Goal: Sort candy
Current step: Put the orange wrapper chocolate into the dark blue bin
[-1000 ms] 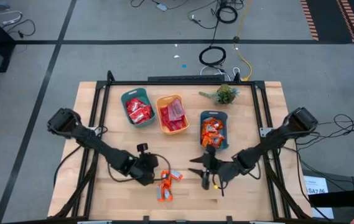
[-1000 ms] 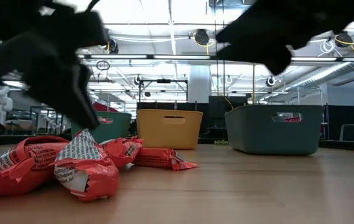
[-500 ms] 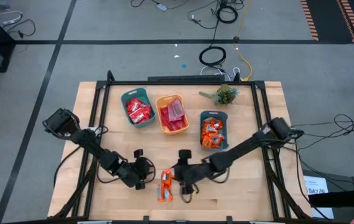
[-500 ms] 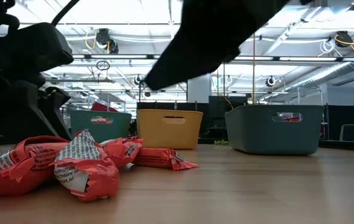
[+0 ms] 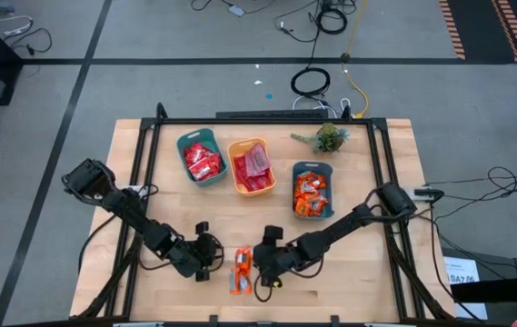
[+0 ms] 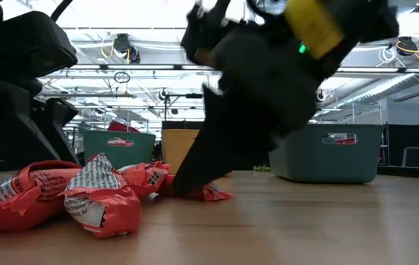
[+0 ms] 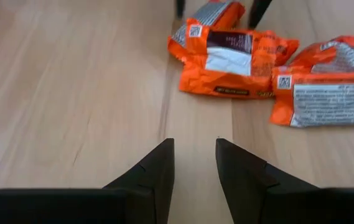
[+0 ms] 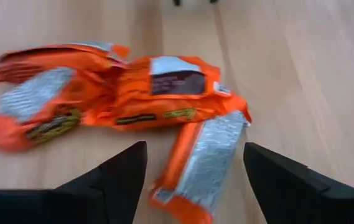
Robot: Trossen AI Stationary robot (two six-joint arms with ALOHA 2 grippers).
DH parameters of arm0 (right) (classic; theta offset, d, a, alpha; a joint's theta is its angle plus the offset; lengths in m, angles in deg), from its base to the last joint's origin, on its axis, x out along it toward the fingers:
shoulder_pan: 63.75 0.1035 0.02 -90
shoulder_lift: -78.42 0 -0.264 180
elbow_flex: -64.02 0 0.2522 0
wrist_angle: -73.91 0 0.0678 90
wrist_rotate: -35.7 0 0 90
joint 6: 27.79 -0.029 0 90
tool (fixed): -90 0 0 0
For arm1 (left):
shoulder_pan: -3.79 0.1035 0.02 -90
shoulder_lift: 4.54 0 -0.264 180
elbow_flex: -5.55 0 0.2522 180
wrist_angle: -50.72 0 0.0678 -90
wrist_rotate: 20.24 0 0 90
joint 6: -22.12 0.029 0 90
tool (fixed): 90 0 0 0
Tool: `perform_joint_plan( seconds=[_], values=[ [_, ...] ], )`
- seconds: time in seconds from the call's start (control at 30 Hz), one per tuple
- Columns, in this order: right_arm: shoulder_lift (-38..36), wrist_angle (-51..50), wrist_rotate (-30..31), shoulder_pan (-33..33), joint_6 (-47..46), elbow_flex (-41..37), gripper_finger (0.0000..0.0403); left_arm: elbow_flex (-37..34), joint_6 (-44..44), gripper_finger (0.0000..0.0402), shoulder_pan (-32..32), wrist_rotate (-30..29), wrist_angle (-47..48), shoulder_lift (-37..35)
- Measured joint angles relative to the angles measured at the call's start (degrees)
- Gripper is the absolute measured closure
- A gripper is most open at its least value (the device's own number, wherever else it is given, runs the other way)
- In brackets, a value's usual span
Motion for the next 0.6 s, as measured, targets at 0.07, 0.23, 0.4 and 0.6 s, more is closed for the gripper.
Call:
perform_joint_plan(
  seconds=[0.07,0.23,0.4,0.6],
  values=[
    [1.46,1.26,0.08,-0.16,-1.76,-0.06,0.0143,0.02,0.01,0.0274,0.01,-0.06,-0.11,0.00],
    [3.93,1.22,1.09,-0.28,-7.42,0.21,0.0148,0.02,0.17,0.0274,0.00,-0.17,-0.53,0.00],
    [3.21,-0.09,1.24,-0.02,-8.40,0.16,0.0214,0.02,0.43,0.0274,0.00,-0.20,-0.42,0.00],
    [0.76,-1.41,1.11,0.55,-5.87,-0.16,0.0321,-0.05,0.49,0.0274,-0.05,-0.21,-0.34,0.00]
  ],
)
